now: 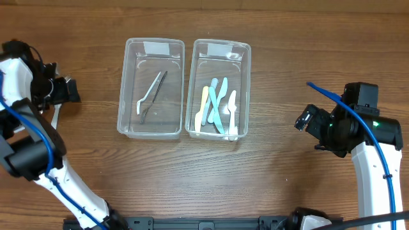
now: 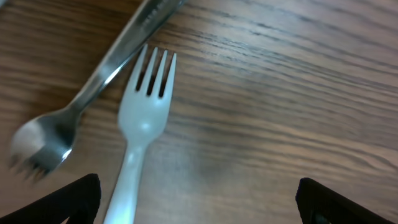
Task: Pack container
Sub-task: 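Move the left gripper to the next metal fork and grasp it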
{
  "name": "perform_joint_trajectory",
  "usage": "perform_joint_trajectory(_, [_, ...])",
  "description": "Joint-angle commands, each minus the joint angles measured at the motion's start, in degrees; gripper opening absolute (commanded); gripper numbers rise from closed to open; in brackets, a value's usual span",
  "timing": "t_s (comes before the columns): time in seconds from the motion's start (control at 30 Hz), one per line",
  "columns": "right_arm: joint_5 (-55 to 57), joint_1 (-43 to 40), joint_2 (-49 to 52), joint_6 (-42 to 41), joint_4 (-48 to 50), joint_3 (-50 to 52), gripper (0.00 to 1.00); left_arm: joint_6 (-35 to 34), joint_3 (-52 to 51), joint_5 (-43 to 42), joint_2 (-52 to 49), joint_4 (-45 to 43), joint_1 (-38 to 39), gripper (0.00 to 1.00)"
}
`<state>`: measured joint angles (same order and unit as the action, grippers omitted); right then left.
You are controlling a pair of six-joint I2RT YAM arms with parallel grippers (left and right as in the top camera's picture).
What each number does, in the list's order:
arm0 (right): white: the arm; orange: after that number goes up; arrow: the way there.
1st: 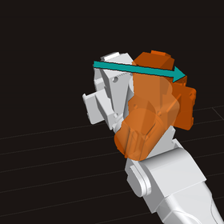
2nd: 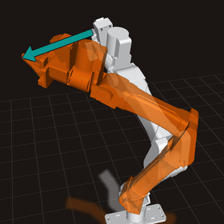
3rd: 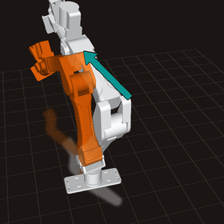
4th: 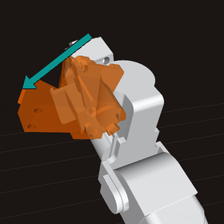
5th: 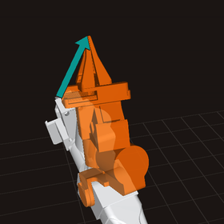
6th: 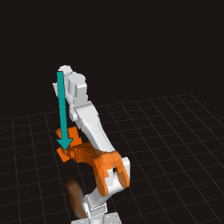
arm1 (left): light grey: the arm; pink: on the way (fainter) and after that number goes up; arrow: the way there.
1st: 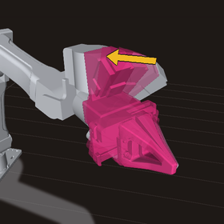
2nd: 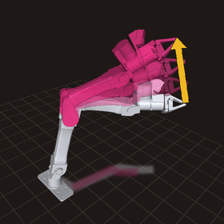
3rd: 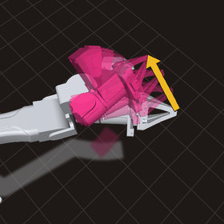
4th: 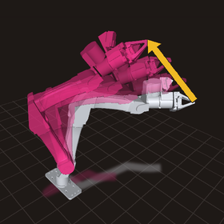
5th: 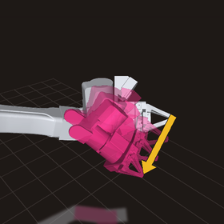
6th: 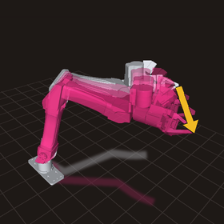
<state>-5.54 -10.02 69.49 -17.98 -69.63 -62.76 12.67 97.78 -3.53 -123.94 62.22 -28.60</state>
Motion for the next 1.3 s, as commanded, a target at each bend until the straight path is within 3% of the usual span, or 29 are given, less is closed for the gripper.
perform_joint_trajectory(0.0, [0.3,0.3,0.1,0.4,0.4,-0.2,1.00,1.6,-0.3,-0.5,-2.1,-1.4,-0.3,1.00])
perform_joint_trajectory(0.77, [0.5,0.3,0.1,0.4,0.4,-0.2,1.00,4.1,-5.5,4.3,-2.3,-12.0,0.2,1.00])
perform_joint_trajectory(0.97, [0.5,0.3,0.1,0.4,0.4,-0.2,1.00,4.1,-5.5,4.2,-2.3,-13.0,0.3,0.86])
perform_joint_trajectory(1.07, [0.5,0.3,0.1,0.4,0.4,-0.2,1.00,4.0,-5.5,3.6,-2.3,-13.1,0.5,0.73])
perform_joint_trajectory(1.1, [0.5,0.3,0.1,0.4,0.4,-0.2,1.00,4.0,-5.5,3.5,-2.3,-13.2,0.5,0.65])
perform_joint_trajectory(1.17, [0.5,0.3,0.1,0.4,0.4,-0.2,1.00,4.0,-5.5,3.4,-2.3,-13.5,0.6,0.39])
perform_joint_trajectory(1.27, [0.9,0.3,0.1,0.4,0.4,-0.2,1.00,4.0,-5.5,3.4,-2.3,-13.6,0.6,0.38])
